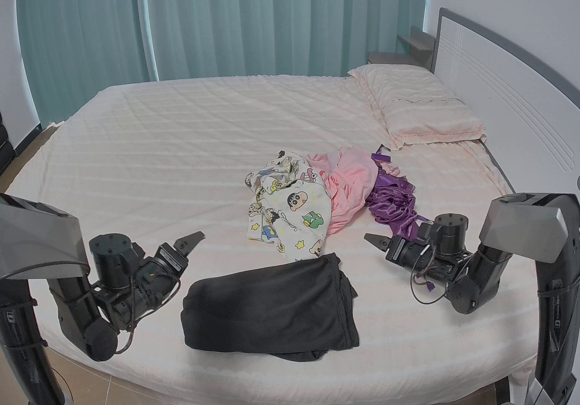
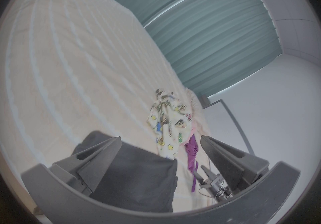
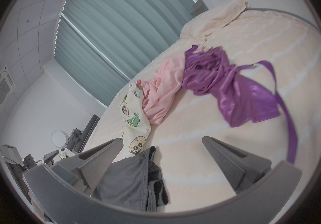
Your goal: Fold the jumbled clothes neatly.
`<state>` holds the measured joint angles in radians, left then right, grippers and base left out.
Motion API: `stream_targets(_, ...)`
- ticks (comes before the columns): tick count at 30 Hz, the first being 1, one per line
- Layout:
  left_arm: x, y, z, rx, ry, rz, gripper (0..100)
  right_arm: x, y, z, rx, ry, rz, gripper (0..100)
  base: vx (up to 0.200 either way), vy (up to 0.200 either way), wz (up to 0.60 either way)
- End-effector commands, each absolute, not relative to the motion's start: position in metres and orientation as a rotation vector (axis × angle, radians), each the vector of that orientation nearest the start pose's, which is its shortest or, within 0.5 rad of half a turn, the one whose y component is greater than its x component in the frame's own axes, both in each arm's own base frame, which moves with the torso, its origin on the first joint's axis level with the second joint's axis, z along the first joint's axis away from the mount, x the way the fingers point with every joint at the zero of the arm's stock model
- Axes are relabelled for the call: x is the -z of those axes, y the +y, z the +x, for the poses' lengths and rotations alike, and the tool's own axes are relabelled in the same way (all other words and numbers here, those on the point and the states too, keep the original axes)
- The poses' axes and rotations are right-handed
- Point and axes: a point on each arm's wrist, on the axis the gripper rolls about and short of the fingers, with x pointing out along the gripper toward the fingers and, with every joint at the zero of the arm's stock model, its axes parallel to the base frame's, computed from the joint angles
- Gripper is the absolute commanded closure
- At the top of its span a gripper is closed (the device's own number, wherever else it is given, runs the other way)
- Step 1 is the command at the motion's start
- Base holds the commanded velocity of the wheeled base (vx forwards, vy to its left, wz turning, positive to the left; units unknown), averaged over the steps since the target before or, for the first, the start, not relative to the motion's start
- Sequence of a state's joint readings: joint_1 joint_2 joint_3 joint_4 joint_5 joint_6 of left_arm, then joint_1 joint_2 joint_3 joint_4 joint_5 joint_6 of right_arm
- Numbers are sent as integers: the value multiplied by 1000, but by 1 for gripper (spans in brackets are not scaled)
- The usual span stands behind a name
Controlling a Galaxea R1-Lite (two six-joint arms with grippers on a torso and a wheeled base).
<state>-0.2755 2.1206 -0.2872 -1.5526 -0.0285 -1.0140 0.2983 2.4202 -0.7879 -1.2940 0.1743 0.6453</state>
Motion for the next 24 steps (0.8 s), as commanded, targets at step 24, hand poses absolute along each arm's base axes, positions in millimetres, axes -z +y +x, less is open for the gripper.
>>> stream_targets(24, -150, -9, 58, 103, 153, -615, 0, -141, 25, 128, -295, 97, 458, 0, 0, 0, 0)
